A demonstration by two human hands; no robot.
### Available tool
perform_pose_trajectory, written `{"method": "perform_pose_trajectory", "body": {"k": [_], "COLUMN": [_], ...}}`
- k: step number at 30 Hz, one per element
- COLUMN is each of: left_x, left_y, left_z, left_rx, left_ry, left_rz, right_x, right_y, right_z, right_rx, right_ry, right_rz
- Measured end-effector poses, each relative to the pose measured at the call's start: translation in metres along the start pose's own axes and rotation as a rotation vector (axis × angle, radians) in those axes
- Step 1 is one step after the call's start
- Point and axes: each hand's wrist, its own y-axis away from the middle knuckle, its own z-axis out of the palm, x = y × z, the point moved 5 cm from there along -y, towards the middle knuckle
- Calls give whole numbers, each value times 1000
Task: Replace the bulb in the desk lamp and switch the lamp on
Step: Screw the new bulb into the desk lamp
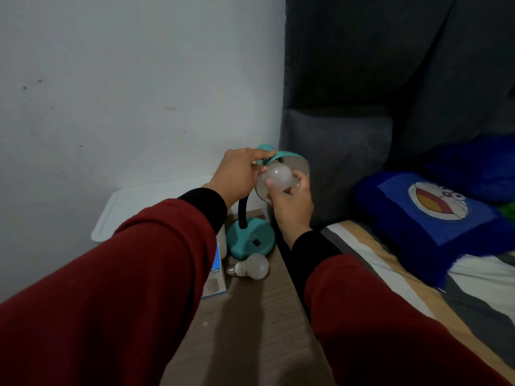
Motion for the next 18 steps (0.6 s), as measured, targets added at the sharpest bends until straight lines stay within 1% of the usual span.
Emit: {"method": "perform_pose_trajectory", "body": {"k": [3, 5, 9, 11, 14, 16, 18], "left_x": [0, 1, -1, -2, -2, -1, 0], "left_y": [0, 0, 1, 2, 3, 3, 4], "left_z": [1, 2, 0, -1, -2, -1, 0], "left_rx": [-8, -16, -6, -4, -4, -4, 5], "left_ry": [7, 9, 18, 23, 17, -1, -20], "left_rz": [-10, -10, -15, -21, -12, 0, 16], "right_x": [0, 1, 3, 4, 4, 6, 6], "right_y": [-2, -5, -1, 1, 3, 1, 1], "right_z": [-1, -1, 5, 8, 9, 6, 6], "right_rx": [23, 46, 40, 20, -37, -39, -38], "right_ry": [94, 110, -39, -104, -106, -81, -162], "right_rz": [-2, 2, 107, 119, 108, 123, 165]}}
